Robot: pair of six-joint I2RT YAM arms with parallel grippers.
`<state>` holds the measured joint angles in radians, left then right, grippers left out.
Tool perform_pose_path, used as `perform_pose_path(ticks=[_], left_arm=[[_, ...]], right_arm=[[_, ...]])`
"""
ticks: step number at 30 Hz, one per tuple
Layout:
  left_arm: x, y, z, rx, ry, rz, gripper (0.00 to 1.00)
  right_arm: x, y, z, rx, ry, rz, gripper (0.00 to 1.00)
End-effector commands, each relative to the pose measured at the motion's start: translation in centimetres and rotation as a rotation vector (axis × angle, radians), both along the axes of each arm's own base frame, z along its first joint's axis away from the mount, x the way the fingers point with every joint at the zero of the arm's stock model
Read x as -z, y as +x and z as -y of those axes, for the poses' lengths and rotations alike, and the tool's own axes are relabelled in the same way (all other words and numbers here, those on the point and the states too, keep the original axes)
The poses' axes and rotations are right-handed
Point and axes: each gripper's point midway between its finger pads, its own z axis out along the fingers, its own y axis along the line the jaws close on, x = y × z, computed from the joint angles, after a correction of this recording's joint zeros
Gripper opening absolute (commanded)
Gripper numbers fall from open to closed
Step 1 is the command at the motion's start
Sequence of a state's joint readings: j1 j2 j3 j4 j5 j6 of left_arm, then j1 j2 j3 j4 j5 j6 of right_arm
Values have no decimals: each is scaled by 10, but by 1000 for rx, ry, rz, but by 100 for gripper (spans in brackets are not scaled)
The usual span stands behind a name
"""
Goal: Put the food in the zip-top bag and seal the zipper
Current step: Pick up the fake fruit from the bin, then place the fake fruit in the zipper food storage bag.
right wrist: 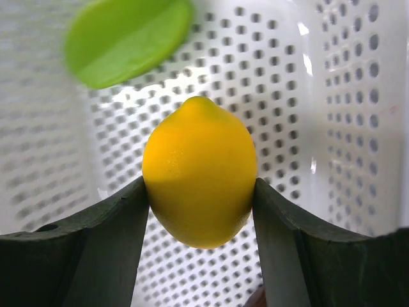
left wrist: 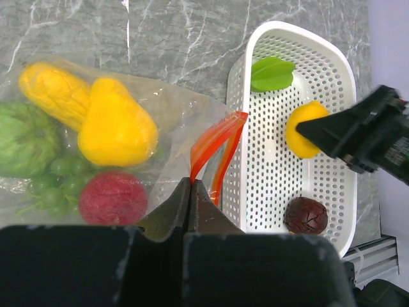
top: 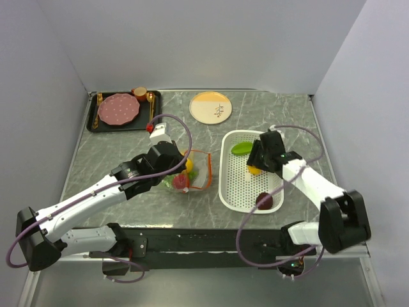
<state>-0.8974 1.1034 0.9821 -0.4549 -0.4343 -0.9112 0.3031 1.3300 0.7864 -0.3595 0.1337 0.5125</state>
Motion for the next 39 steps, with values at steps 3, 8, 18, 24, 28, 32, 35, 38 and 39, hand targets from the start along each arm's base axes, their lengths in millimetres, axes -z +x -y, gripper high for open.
perform_pose_path(ticks=[3, 8, 18, 24, 28, 32, 35, 38, 39], left_arm=[[-13, 4, 2, 0, -29, 32, 1], [-14, 5, 4, 11, -28, 36, 1], [-17, 5, 3, 1, -42, 44, 1], [-18, 6, 6, 5, -43, 43, 1], [-17, 5, 8, 10, -58, 40, 1], [-18, 4, 8, 10, -71, 39, 1], [-22, 3, 9, 19, -85, 46, 1], [-28, 3, 5, 8, -80, 52, 1], [-29, 2, 3, 2, -79, 54, 1]], right_arm=[[-63, -2, -37, -67, 242, 179, 40], [-94, -9, -65, -198, 371, 236, 40], [-153, -48, -154, -514, 579, 288, 40], [-145, -68, -186, -592, 630, 231, 40], [-137, -72, -203, -622, 646, 167, 40], [-127, -73, -225, -668, 666, 126, 41], [-128, -66, -241, -693, 684, 119, 41], [-135, -59, -258, -733, 680, 132, 43], [-136, -58, -263, -751, 685, 129, 44]])
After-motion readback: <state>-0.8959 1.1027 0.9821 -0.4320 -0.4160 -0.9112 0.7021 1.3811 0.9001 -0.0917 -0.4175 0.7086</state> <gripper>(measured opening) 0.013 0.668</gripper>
